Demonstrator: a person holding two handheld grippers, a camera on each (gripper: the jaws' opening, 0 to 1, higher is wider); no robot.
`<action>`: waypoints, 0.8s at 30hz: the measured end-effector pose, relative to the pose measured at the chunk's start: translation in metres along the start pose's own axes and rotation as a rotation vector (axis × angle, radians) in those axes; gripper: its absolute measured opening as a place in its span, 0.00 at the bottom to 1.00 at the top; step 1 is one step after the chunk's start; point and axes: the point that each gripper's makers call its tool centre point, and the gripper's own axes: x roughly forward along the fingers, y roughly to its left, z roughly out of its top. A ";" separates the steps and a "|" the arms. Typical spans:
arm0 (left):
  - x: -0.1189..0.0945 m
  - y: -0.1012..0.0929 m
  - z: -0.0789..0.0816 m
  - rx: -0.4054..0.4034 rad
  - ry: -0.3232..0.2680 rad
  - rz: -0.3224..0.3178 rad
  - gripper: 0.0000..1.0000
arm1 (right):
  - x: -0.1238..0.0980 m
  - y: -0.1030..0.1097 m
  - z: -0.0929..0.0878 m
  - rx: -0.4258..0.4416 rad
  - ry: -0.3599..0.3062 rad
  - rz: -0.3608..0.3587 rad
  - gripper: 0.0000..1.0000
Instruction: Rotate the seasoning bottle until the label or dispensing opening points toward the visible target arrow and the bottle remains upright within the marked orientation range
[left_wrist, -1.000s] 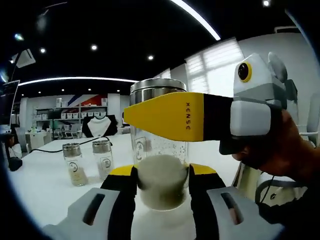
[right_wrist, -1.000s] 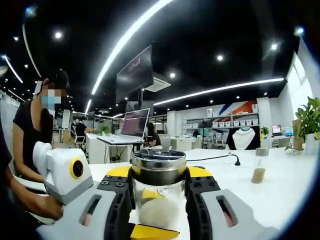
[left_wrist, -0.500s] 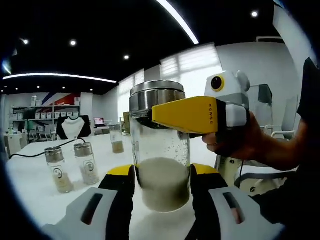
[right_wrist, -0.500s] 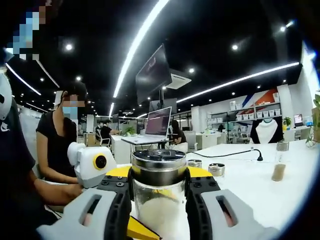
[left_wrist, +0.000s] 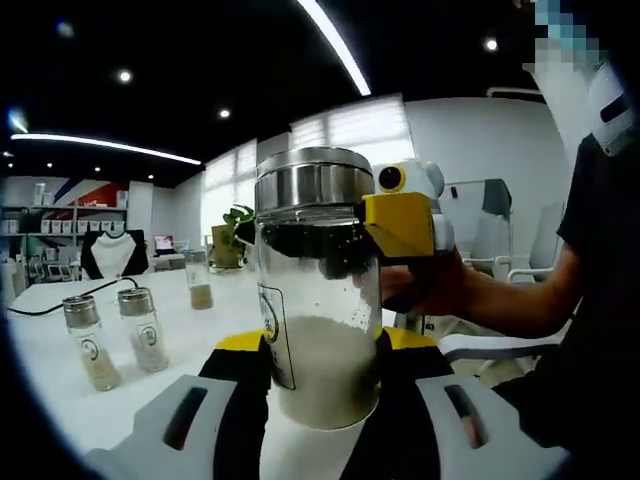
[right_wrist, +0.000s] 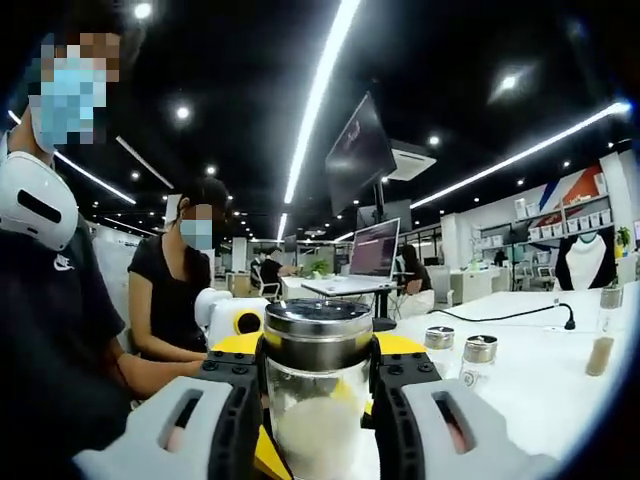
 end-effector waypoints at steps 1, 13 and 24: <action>0.000 0.001 -0.001 -0.009 0.007 0.007 0.45 | 0.000 -0.001 -0.001 0.001 0.001 -0.004 0.38; 0.001 0.028 0.000 -0.027 0.005 0.225 0.44 | 0.006 -0.019 0.001 -0.069 -0.013 -0.208 0.37; -0.001 0.044 0.000 0.008 0.004 0.373 0.44 | 0.010 -0.030 -0.001 -0.119 -0.004 -0.400 0.37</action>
